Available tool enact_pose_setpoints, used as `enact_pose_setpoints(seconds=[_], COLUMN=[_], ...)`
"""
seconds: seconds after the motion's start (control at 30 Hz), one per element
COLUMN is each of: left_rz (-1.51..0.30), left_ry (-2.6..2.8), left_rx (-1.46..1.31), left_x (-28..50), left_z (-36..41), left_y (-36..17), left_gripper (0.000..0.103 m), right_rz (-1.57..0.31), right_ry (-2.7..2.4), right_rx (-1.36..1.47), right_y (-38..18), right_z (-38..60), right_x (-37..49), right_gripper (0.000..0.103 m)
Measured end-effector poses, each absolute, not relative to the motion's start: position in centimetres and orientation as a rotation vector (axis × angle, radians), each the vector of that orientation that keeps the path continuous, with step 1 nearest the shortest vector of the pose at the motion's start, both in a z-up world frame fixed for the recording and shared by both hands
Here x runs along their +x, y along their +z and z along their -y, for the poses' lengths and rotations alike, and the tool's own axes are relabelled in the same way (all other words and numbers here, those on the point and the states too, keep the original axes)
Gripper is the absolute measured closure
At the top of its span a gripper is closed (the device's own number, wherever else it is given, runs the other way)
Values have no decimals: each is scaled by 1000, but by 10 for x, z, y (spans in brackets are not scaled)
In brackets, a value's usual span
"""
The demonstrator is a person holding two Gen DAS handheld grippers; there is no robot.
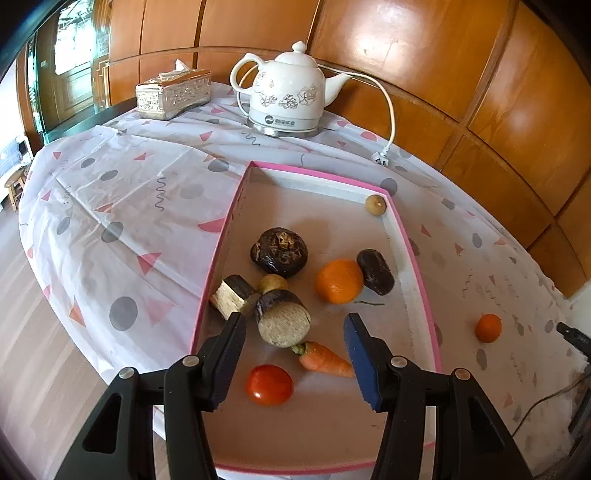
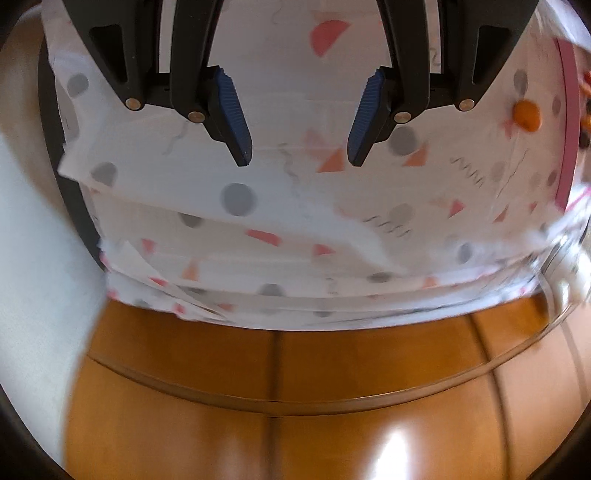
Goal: Organize fruits
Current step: 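Carry the dark cylindrical slice into the pink tray and open the left gripper, then move the right gripper to the tangerine and close on it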
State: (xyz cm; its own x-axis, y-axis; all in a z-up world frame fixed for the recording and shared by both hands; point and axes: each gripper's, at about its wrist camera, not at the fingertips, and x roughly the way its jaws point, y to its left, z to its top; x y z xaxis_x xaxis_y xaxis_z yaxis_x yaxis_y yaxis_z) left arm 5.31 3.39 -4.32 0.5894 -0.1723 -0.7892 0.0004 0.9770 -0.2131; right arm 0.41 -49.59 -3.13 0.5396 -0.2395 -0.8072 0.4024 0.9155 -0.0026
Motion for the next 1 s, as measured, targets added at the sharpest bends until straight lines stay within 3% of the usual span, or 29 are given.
enact_pose_setpoints(seconds=[1.0], left_rz=[-916], left_ry=[-116], left_rx=[-205], left_x=[30], left_z=[-44], left_y=[-32], left_gripper=[47], right_rz=[-1012], right_ry=[160], right_rx=[-37], right_y=[-50], right_z=[363], right_x=[26], right_gripper=[48])
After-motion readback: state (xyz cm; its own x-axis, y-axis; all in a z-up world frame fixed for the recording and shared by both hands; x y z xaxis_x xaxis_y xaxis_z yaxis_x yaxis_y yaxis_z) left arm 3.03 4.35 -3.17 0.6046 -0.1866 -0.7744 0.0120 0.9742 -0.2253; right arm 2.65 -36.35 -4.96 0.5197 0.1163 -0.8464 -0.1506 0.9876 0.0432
